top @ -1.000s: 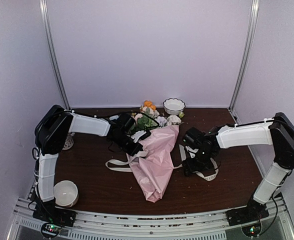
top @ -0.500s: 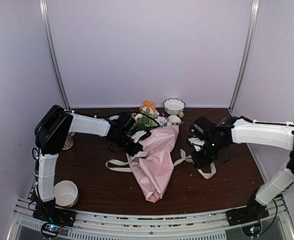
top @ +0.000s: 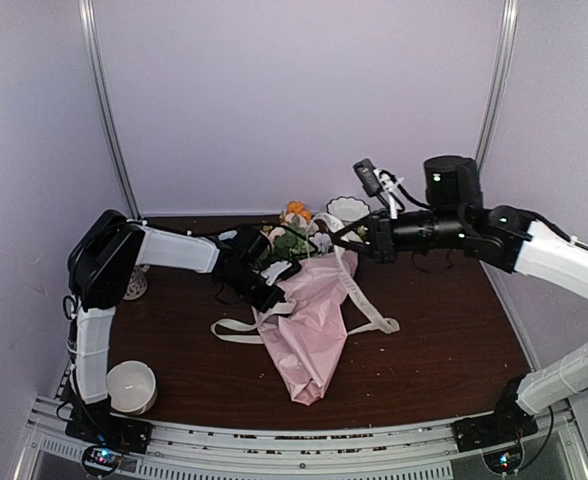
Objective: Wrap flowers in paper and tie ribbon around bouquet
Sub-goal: Place the right side of the ribbon on the folded bouquet.
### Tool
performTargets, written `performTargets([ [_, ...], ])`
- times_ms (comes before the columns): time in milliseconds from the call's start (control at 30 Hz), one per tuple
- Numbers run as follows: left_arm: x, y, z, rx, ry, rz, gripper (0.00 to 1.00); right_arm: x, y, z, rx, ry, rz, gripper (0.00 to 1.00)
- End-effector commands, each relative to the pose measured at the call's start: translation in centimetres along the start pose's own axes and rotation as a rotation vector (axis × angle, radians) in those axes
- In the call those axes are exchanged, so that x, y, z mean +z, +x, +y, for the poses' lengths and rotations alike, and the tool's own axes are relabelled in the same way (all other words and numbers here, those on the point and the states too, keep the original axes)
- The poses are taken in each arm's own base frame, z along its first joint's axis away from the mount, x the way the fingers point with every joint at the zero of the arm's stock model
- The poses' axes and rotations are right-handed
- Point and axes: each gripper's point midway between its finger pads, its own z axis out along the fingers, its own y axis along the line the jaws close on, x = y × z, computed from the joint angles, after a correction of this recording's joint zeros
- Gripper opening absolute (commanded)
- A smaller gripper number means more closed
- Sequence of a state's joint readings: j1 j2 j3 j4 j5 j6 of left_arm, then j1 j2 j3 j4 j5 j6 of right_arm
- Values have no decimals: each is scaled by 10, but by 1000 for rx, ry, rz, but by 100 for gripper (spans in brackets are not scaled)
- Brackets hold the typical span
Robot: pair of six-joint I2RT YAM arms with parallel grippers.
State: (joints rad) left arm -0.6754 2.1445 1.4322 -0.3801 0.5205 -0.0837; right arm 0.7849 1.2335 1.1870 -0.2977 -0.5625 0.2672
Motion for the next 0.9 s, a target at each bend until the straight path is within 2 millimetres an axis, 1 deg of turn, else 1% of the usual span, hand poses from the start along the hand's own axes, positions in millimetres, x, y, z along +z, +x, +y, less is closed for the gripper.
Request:
performTargets([
  [0, -27, -6, -5, -6, 0, -66, 0, 75, -22, -48, 123, 73, -75, 0],
  [67, -44, -21, -8, 6, -5, -151, 0, 101, -4, -75, 196, 128, -42, 0],
  [133, -65, -42, -13, 28, -6, -266, 0, 121, 17, -101, 253, 197, -19, 0],
  [200, -85, -54, -20, 44, -9, -366, 0, 140, 39, -121, 307, 231, 13, 0],
  [300, -110, -64, -30, 62, -18, -491, 0, 168, 64, -138, 363, 239, 75, 0],
  [333, -114, -59, -30, 62, -31, -516, 0, 176, 72, -144, 380, 244, 92, 0],
  [400, -130, -57, -35, 92, -59, -579, 0, 190, 82, -151, 407, 240, 113, 0],
  [433, -139, -56, -39, 115, -76, -610, 0, 197, 89, -152, 420, 231, 132, 0],
  [500, -157, -53, -52, 188, -91, -666, 0, 212, 93, -152, 433, 196, 164, 0],
  [567, -169, -54, -74, 310, -106, -686, 0, 224, 101, -149, 437, 167, 199, 0],
  [600, -168, -55, -82, 364, -122, -662, 0, 228, 106, -148, 440, 154, 212, 0],
  [667, -162, -60, -98, 451, -122, -609, 0, 233, 102, -140, 457, 101, 204, 0],
  [700, -161, -64, -107, 473, -82, -617, 0, 233, 99, -136, 469, 73, 197, 1],
  [733, -161, -67, -112, 471, -46, -647, 0, 232, 94, -133, 475, 64, 184, 5],
  [800, -161, -75, -106, 434, -59, -702, 0, 226, 85, -132, 479, 66, 158, 18],
  [867, -152, -80, -93, 396, -86, -675, 0, 219, 78, -130, 486, 63, 138, 27],
])
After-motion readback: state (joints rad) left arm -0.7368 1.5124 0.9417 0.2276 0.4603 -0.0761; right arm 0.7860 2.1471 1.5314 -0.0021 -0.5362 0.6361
